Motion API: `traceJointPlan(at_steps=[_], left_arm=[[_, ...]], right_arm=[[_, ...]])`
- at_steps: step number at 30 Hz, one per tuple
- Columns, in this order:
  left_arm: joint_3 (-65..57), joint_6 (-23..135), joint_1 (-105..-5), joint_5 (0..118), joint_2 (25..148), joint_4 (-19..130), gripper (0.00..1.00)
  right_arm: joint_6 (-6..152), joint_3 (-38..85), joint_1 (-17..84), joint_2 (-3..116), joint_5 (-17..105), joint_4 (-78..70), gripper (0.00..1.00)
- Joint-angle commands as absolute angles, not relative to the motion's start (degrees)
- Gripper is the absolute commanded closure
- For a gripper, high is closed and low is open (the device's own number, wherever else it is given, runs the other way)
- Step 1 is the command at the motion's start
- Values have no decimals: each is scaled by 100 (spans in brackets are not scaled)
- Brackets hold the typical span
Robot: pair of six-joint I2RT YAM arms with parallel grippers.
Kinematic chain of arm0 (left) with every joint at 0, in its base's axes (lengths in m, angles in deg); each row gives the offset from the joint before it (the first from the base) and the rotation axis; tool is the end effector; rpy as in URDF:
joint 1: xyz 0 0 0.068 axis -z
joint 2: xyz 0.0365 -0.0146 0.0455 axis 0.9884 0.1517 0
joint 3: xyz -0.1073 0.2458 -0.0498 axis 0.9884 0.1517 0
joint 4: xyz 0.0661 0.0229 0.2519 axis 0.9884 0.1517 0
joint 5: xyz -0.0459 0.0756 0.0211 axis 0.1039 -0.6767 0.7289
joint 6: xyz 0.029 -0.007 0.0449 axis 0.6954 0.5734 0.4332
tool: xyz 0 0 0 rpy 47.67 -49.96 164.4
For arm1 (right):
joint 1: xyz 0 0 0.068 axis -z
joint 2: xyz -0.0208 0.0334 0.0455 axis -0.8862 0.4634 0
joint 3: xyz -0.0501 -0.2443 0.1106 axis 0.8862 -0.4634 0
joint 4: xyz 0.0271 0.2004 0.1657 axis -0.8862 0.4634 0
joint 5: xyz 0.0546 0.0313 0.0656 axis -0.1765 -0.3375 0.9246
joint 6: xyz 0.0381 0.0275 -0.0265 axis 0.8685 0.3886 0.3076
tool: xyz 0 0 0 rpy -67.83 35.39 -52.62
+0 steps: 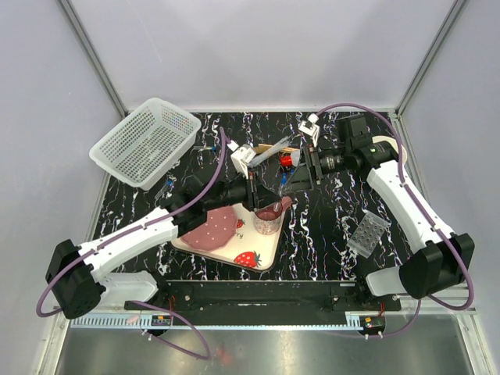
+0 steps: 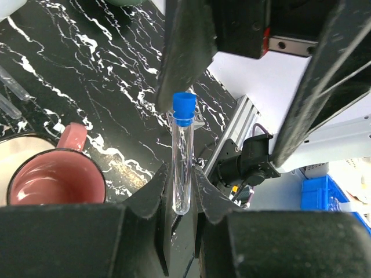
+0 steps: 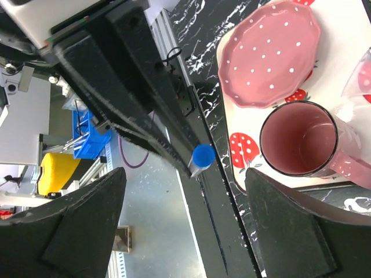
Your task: Organize the chemistry lab equipment
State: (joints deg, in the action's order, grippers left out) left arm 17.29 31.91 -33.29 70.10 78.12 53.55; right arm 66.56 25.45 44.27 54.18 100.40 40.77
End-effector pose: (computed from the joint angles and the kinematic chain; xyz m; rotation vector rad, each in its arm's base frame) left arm 0.1754 -0.2122 0.3231 0.4749 1.9260 -1.3103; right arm 0.2529 0.1166 0.3609 -0.8646 2.0647 1.4846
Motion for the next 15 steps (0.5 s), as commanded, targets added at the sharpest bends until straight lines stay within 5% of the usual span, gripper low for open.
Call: traceJointPlan(at_steps=[1,9,15], left_arm=[[1269,3201,-3136,6806,8004,4899,91],[1198,3289,-2994,6709,8110,5013,92],[1181,3324,-2977,6630,8101,5110,91]], right_arm=[[6756,2535,4297,5529,9783,3902,13],[6703,2535,4262,5565,9642,3937,33],[6651,2526,4262,5521,9747,3999,65]])
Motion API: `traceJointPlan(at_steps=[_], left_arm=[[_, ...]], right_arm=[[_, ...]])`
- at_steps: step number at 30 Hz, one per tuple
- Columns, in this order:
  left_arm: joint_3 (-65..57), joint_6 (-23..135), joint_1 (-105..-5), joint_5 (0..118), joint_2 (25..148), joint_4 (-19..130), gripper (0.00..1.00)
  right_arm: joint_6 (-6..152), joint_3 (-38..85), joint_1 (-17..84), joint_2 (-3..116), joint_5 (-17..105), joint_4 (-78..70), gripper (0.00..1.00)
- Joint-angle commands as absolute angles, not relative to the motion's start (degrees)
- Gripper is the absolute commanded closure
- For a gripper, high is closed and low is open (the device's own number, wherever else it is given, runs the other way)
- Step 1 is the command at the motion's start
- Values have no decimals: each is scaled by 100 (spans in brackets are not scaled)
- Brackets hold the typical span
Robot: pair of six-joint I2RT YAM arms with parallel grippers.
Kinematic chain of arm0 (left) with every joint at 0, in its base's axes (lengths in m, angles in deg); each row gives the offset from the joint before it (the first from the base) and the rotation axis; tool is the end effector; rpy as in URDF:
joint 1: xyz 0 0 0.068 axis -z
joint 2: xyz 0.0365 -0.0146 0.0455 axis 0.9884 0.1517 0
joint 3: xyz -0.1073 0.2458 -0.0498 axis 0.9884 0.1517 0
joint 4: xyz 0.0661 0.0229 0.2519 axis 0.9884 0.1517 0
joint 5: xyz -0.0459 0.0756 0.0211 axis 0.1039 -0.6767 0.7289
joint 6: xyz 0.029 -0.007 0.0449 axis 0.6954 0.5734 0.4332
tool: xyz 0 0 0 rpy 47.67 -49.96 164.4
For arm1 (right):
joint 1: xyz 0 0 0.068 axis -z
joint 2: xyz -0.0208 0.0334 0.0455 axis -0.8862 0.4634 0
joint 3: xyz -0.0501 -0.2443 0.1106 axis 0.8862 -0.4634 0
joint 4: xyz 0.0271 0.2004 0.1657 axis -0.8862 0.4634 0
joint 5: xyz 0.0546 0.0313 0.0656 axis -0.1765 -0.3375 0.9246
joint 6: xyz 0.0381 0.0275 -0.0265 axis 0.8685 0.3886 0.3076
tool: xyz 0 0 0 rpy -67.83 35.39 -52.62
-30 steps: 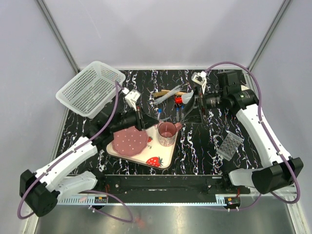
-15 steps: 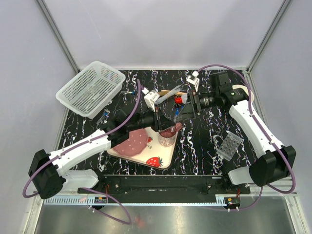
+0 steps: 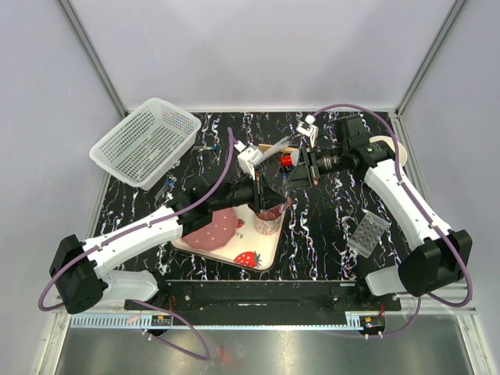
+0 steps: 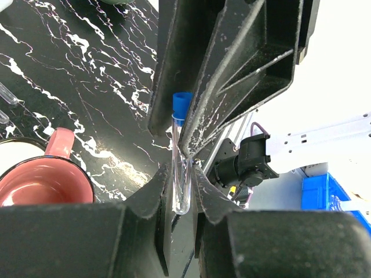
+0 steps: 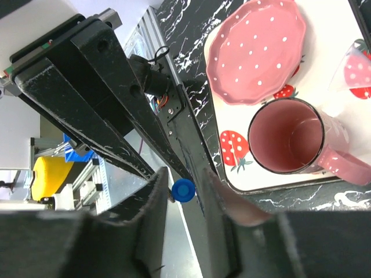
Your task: Organize the chemistry lab equipment
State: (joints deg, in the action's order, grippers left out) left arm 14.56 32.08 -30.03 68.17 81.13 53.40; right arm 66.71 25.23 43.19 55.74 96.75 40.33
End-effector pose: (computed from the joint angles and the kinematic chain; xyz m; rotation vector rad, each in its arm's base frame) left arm 0.1721 -0.2314 0.3266 0.5075 1.9258 -1.3160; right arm 0.2589 0.1231 0.3516 -0.8501 2.1220 1.4304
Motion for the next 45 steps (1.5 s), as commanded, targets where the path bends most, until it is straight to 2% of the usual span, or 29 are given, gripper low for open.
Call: traceJointPlan(at_steps=[1,2,5,7,9,10,12,13,16,21,27,35,45], left_arm=[[1189,3324,-2977,6621,8092,5101,91],[1189,3324,-2977,6613,8092,5092,91],[1189,3342,-2968,6586,8057,5092,89],[1224,3342,-2977,6560,7961,5110,79],[1312,3377,-2977,6551,7777,5136,65],[1356,3429,-2986,6542,7671,5154,50],[1531,3684,-2986,6420,7269,5302,36],[1602,3772,-2986,6245,7101,5382,21],[1848,4202,-3082,5867,6328,5960,3],[1989,5011,-3609,4646,4941,7777,1],[2533,5363,-3873,3554,3980,8493,1],[2693,5521,-3873,3132,3996,8748,1],[2727,5522,-3873,3141,4085,8898,1]], right_arm=[[6642,2526,4253,5512,9774,4016,70],[6642,2526,4253,5512,9817,4025,76],[6485,2535,4253,5450,9879,4069,86],[6396,2517,4279,5319,9853,4095,87],[6265,2482,4341,5144,9722,4122,88],[6238,2456,4541,5073,9686,4130,88],[6150,2316,4902,4846,9581,4113,88],[6097,2263,5069,4766,9494,4122,88],[5720,1990,5693,4353,8906,4174,88],[5184,1463,6526,3817,7306,4131,87],[4709,962,7548,3649,6567,3771,87],[4278,452,8015,3351,6188,3472,87],[3725,65,8497,2954,6442,3498,86]])
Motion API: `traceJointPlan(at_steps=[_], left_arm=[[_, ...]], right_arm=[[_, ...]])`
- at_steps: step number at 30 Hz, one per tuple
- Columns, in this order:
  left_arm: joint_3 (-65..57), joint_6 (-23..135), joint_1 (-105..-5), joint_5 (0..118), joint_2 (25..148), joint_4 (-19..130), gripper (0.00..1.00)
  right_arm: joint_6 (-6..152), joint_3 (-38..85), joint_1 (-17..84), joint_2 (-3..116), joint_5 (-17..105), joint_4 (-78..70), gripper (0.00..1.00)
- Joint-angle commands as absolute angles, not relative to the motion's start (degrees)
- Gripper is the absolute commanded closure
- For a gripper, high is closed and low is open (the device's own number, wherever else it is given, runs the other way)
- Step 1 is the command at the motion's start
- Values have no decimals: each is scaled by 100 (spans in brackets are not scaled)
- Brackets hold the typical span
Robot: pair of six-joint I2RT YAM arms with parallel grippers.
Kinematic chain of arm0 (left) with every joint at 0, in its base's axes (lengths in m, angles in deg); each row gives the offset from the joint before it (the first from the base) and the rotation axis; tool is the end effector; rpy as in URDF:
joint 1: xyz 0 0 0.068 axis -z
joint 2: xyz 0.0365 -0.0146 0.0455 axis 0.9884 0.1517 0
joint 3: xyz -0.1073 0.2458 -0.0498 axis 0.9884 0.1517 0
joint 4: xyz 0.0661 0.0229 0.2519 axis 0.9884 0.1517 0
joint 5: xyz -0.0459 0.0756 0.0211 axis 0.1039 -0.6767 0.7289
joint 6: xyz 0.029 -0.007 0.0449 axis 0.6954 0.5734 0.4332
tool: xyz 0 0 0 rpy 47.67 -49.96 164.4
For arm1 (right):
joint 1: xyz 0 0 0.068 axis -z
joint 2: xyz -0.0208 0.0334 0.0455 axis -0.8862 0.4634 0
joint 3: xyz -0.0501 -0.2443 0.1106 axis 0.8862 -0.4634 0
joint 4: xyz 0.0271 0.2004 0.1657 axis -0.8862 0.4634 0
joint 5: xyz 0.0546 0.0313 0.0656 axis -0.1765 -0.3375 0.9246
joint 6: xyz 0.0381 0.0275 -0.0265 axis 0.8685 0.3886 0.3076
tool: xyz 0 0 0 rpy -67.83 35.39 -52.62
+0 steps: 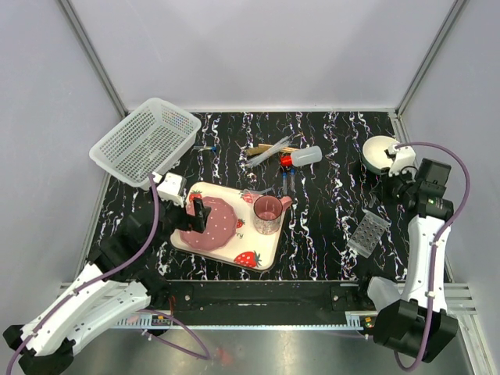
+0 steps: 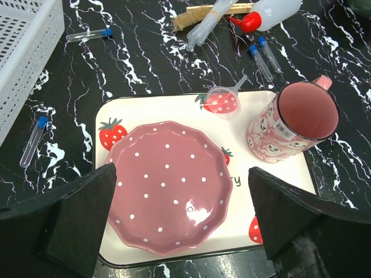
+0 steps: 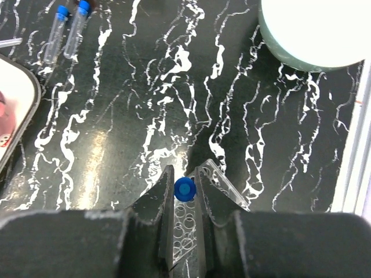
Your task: Organize the chemistry lab equipment
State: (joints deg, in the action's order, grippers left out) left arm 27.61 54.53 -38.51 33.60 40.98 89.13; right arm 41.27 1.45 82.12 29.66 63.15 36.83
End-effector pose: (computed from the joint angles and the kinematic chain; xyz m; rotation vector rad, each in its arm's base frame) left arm 0.0970 -0.0754 0.3111 0.2958 1.9137 -0.3672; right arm 0.1844 -0.0489 0.3127 -0.3320 2.1967 0.1234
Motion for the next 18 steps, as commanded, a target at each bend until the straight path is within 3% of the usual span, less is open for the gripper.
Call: traceJointPlan(at_steps=[1,10,18], left_arm=[[2736,5513,-3873,3115,4076,8898,1],[2763,5486,-3873,3062,3979,8916,1],[2798,5451,-3873,3035,3874,8916,1]], right_arm=[[3689,65,8585,2980,6513,3506,86],[3267,-49,9587,3209,7409,3559,86],[2819,-119,9782,3358,7919,3735,85]])
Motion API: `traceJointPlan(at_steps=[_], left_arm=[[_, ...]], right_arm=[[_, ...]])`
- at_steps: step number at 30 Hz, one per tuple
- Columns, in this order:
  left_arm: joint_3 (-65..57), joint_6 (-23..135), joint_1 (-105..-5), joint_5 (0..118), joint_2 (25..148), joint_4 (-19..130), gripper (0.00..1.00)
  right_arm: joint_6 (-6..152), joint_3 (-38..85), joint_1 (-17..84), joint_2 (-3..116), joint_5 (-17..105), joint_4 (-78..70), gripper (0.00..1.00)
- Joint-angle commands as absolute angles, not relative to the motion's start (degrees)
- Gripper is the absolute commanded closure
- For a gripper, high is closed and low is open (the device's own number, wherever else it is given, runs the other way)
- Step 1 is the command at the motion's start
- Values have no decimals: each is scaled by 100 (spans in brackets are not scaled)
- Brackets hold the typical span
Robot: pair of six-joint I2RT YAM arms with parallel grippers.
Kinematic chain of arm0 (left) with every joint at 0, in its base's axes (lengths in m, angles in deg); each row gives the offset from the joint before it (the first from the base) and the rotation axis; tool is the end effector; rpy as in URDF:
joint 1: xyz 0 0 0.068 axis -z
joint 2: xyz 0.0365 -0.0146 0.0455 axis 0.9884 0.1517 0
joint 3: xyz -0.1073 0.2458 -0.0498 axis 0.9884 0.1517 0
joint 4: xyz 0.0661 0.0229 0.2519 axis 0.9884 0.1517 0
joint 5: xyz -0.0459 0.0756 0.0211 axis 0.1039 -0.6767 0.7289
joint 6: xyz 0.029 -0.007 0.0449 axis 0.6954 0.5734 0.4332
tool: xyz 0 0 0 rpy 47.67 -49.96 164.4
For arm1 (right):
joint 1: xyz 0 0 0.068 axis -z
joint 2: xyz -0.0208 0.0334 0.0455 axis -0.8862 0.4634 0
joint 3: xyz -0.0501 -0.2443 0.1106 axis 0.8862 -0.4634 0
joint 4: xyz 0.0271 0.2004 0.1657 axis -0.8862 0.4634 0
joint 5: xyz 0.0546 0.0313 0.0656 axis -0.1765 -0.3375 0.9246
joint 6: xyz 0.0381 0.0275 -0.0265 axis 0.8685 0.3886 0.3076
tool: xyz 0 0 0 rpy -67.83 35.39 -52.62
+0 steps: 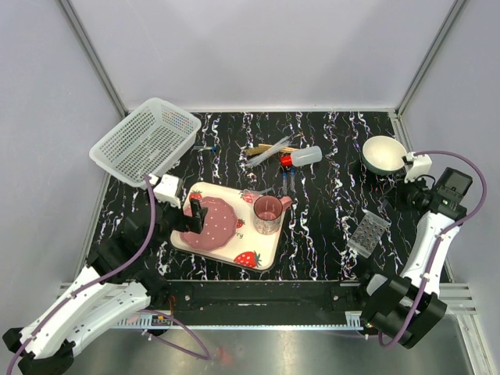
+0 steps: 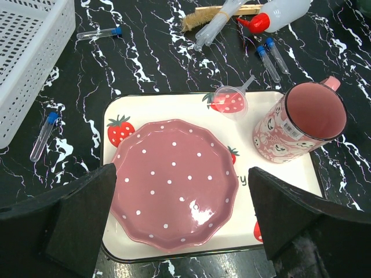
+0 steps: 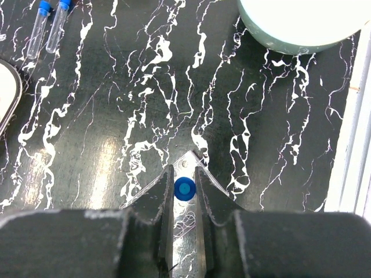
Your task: Organize the chemistry lab equipment
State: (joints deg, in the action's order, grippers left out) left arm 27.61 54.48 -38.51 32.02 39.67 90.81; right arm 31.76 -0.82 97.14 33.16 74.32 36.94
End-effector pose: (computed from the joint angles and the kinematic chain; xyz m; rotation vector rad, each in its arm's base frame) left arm 0.0933 -0.0707 0.3105 0.2781 1.9167 -0.3392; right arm 0.1749 -0.0945 0.2918 -0.2799 2.1870 0.1536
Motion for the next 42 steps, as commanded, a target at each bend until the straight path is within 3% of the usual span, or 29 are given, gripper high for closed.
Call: traceJointPlan(at_steps=[1,26,42], left_arm=[[2798,5451,-3873,3027,3874,8924,1],[2798,5451,-3873,3088,3803,8924,1],[2807,5460,-3865,3106,3786,8898,1]], right_arm=[[2792,-137,9782,3367,7972,3735,85],[1386,-963,9782,3780,8482,2963,83],[1852,-1569,9782,3956,8543,1696,82]])
